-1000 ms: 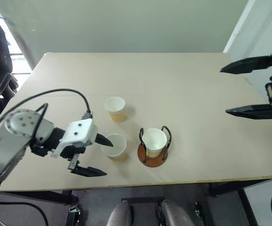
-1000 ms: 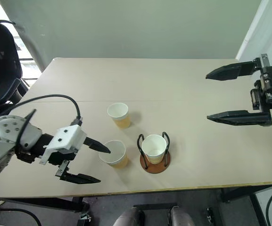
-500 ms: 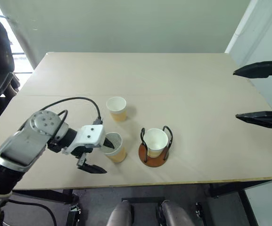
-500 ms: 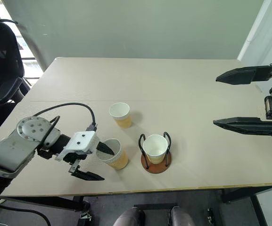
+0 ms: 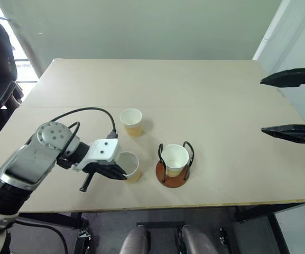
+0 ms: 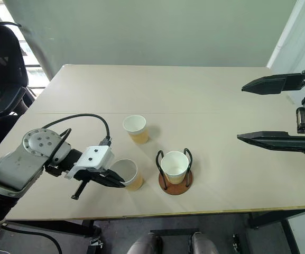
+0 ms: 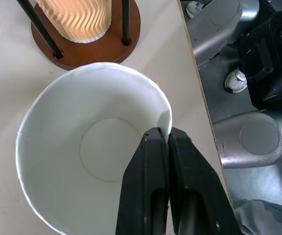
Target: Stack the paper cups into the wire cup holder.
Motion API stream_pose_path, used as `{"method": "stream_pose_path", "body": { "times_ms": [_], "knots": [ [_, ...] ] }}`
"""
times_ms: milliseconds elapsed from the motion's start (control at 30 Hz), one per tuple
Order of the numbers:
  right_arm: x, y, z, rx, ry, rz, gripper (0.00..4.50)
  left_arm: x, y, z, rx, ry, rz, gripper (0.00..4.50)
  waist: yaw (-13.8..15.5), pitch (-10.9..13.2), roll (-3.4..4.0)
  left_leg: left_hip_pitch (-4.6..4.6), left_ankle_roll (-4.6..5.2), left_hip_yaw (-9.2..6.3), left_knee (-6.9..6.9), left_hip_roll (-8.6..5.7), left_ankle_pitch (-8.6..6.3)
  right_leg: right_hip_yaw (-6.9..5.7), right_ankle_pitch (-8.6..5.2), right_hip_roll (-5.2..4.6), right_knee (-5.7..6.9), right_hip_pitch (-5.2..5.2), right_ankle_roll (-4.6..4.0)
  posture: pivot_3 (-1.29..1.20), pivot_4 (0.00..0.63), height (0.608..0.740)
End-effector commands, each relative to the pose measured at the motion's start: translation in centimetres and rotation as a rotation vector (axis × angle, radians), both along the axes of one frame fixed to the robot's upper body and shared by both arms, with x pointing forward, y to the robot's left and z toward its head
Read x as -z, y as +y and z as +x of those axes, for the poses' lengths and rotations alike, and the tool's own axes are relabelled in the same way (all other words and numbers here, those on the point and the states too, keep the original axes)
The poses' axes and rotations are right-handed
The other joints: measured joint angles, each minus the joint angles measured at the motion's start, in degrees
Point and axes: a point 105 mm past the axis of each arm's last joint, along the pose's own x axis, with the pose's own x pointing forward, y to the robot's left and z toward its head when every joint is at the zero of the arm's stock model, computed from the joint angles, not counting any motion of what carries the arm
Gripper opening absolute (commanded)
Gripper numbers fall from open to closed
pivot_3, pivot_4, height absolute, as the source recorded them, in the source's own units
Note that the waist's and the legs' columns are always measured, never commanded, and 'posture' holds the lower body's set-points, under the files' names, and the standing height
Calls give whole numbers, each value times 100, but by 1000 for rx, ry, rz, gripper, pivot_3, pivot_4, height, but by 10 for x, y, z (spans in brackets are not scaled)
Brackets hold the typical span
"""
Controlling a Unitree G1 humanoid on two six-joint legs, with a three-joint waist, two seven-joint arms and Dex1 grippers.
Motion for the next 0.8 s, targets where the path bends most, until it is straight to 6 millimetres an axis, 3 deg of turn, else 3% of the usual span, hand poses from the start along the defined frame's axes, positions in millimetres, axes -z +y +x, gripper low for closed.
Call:
{"method": "stream_pose_path", "body": {
  "times_ms": [33,200,400,533,633,800],
  "knots": [
    [-8,0,-1,4,-53,-12,4500,-11,-1,-1,-3,-34,-15,24,0,0,0,0,0,0,1,0,0,0,4,0,0,0,7,0,150,740],
    [-9,0,1,8,-62,-17,4500,-24,1,2,-9,-58,-43,24,0,0,0,0,2,0,2,0,1,0,9,0,0,0,15,0,150,740],
    [-12,-4,4,31,-88,-31,4500,-124,-12,28,57,-293,-241,24,76,3,-5,-9,19,-1,11,1,13,-2,10,0,0,2,10,0,150,740],
    [-12,-6,8,43,-102,-35,4500,-159,-39,34,195,-387,-327,24,74,-4,8,-6,30,0,18,-18,7,8,1,-14,-13,15,-2,0,150,740],
    [-13,-7,7,55,-110,-43,4500,-166,-66,28,332,-385,-375,24,76,-3,7,-10,39,0,24,-23,6,9,36,-20,-16,16,61,0,150,740],
    [-13,-11,5,92,-120,-61,4500,-150,-100,6,553,-287,-375,24,80,-3,7,-16,57,2,28,-25,-9,11,31,-22,-21,19,95,0,150,740]
  ]
}}
